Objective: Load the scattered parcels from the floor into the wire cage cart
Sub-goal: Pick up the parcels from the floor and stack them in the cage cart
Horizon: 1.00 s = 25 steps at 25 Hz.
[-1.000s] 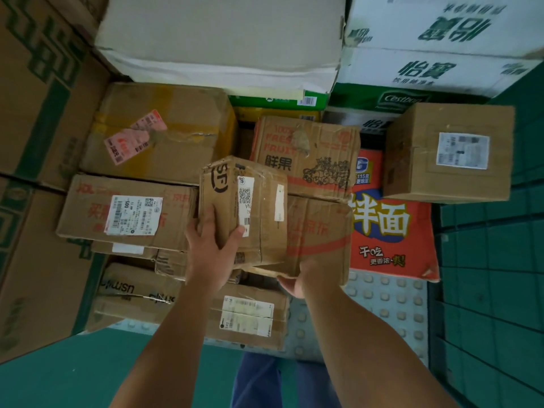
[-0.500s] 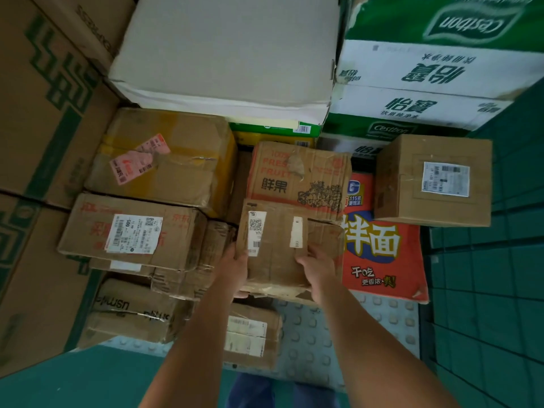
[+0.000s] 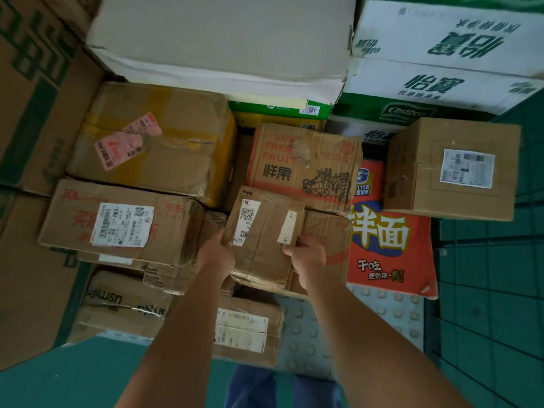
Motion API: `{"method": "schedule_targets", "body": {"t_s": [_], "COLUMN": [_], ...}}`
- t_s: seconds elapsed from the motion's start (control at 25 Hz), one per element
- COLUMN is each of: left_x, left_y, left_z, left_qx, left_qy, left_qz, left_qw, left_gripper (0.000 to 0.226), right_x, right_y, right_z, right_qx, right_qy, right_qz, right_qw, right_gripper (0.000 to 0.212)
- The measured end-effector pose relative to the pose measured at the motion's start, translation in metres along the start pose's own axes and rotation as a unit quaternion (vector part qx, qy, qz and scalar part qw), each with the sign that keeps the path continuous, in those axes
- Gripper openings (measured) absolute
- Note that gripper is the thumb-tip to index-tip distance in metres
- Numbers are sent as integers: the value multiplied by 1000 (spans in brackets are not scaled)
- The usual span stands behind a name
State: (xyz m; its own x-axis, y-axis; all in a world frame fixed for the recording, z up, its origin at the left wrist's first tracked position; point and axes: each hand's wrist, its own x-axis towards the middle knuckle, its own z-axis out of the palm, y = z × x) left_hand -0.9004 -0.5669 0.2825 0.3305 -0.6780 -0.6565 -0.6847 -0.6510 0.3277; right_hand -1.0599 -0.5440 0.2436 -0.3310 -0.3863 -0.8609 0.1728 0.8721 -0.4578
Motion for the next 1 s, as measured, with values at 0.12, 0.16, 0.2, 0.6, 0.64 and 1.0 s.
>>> {"method": "schedule_targets", "body": {"t_s": [0.12, 0.16, 0.2, 0.6, 0.64, 1.0], "left_x": [-12, -18, -26, -146, -153, -260], "left_y": [6, 8, 13, 44, 42, 15], "left_z": [-14, -20, -31, -147, -152, -126], "left_qx": [18, 21, 17, -11, -19, 29], "left_qy": [-15, -14, -13, -84, -94, -173], "left_qz": [14, 18, 27, 196, 197, 271], "left_qw": [1000, 1000, 999, 977, 976, 946], "left_gripper": [27, 24, 23, 25, 25, 17], "right_x": [-17, -27, -38, -206, -219, -311], "right_y": [-14, -19, -26, -53, -50, 22], "right_z": [-11, -15, -19, -63, -70, -138], "right_qx": [-12, -11, -10, 81, 87, 159], "right_qy": [-8, -5, -6, 47, 58, 42], "right_qz": [-2, -1, 0, -79, -84, -106], "right_qw": [1000, 1000, 1000, 993, 991, 981], "right_gripper": [39, 42, 44, 8, 13, 12]}}
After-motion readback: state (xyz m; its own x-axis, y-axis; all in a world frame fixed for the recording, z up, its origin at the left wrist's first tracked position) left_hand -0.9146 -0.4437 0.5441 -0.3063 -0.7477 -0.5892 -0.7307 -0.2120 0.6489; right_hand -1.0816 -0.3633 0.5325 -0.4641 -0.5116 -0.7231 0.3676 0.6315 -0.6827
